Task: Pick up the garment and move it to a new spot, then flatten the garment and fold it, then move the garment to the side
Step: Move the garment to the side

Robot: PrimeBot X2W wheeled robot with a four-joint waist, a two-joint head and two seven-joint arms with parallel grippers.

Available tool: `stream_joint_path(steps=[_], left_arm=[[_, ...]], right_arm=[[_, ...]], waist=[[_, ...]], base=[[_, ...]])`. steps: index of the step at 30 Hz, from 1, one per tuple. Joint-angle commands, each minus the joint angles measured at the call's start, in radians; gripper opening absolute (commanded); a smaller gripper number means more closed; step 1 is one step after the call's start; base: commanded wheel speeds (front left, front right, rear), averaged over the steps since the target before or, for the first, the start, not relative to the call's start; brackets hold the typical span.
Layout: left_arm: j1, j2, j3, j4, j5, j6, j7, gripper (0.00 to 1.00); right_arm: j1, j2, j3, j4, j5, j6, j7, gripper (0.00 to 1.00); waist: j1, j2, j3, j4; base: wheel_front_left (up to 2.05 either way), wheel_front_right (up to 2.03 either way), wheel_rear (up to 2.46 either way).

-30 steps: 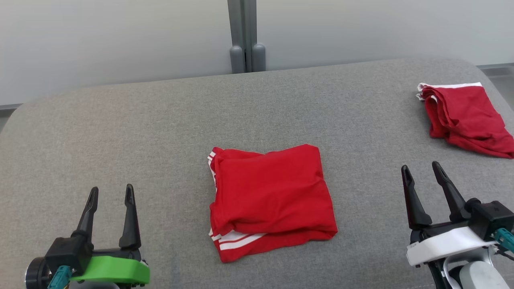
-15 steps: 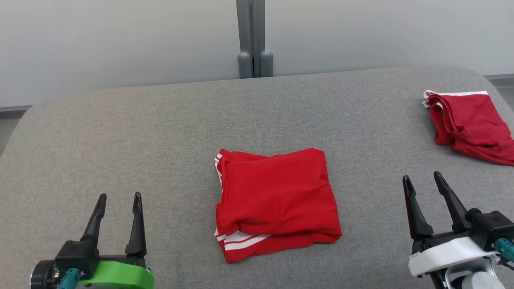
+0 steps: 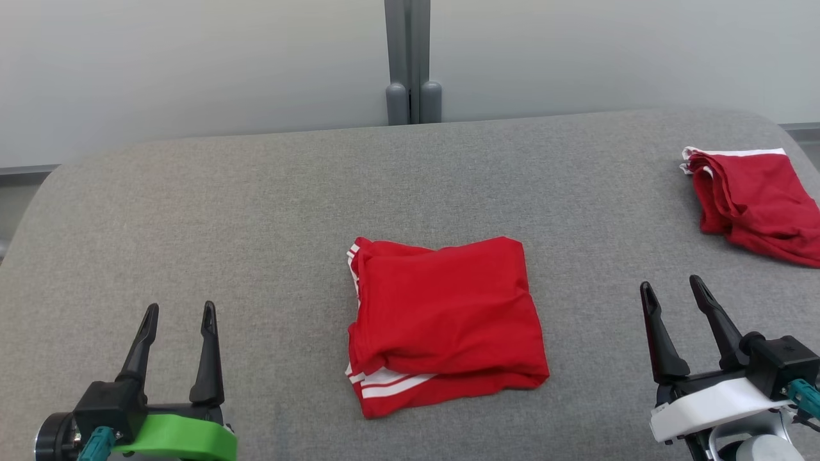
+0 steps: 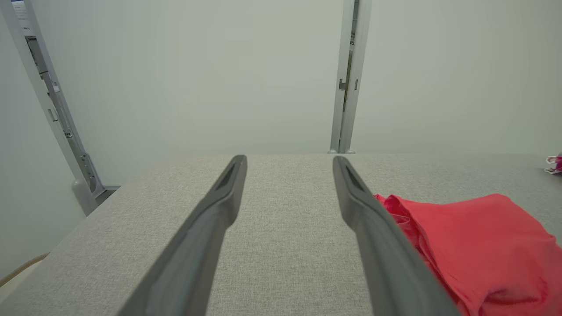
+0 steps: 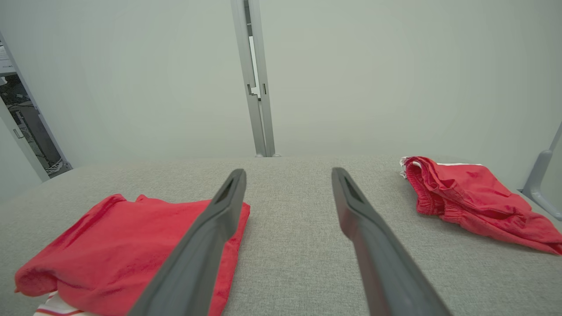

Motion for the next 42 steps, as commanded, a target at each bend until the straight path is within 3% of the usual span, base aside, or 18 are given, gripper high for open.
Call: stream_joint_path(steps=[1,32,42], left_arm=[[0.019,0.008,0.003,-0.004,-0.010,0.006,0.000,1.00],[0.026,0.022,-0.013,0.020,-0.028,0.024,-0.012,1.00],[-0.006,0.017,-0.033,0.025,-0.027,0.024,-0.017,1.00]], right_arm=[[0.013,0.002,-0.002,-0.005,-0.006,-0.001,0.004,1.00],[0.002,0.014,0.002,0.022,-0.008,-0.001,0.017,1.00],[-0.167,0.006,0.093,0.093,-0.016,-0.001,0.048,1.00]], waist=[[0.0000,0.0000,0.001,0.001],[0.0000,0.0000,-0.009,0.004],[0.0000,0.0000,0.019,0.031]], base=[[0.00,0.00,0.00],[0.00,0.00,0.00],[0.00,0.00,0.00]])
